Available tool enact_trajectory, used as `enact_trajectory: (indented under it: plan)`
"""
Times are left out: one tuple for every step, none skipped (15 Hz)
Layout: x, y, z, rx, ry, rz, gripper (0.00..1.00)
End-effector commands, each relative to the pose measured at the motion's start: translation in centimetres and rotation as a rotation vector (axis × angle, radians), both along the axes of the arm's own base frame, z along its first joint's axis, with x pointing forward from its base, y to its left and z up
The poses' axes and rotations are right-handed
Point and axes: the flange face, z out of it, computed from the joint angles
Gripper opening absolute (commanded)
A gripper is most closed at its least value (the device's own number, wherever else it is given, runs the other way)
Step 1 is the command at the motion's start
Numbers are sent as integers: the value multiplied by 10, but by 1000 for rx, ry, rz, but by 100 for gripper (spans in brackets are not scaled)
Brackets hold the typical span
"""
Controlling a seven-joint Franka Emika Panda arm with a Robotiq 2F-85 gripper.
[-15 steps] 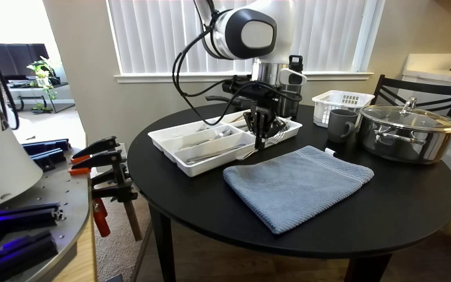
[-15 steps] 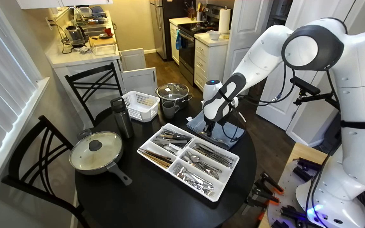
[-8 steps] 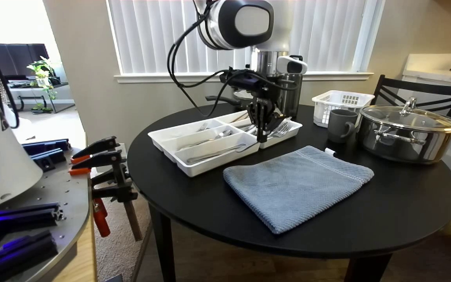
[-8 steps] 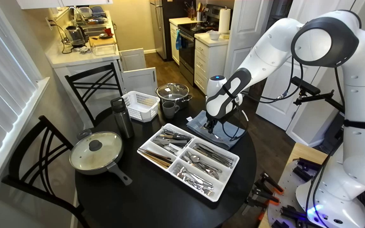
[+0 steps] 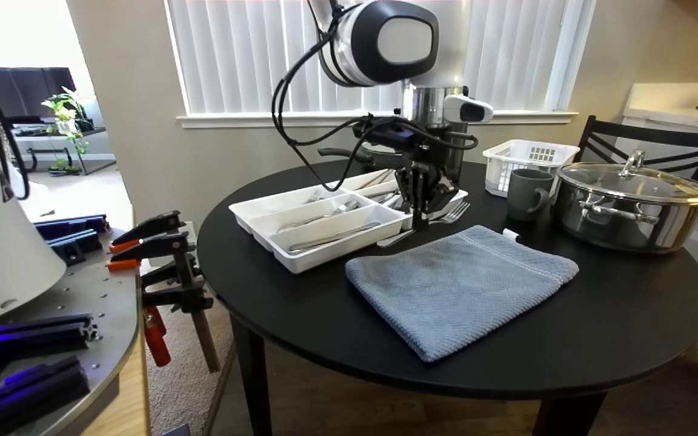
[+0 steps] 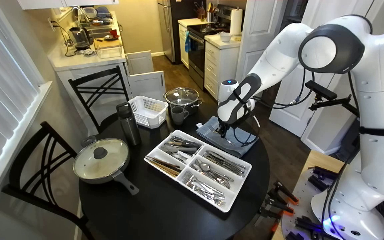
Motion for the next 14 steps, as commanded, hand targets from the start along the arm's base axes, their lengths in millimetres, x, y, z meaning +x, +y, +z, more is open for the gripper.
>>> enact_trajectory:
  plan:
    - [14,-12,-20,-41,25,-35,2]
    - [17,-17,-24,-54,28,-43,2]
    - [19,-22,-27,-65,31,-51,2]
    - [21,-27,-29,-73,36,-57,2]
    - [22,-31,-31,-84,37,-61,2]
    - [23,-35,-33,-91,40,-64,2]
    - [24,-37,-35,-95,41,-68,2]
    - [24,-38,-35,-95,42,-69,2]
    - [25,-39,-36,-95,43,-68,2]
    - [25,-39,-37,-91,44,-68,2]
    - [25,-38,-39,-87,45,-70,2]
    - [26,-38,-40,-80,47,-71,2]
    - [26,-37,-41,-73,50,-73,2]
    - [25,-36,-42,-63,54,-71,2]
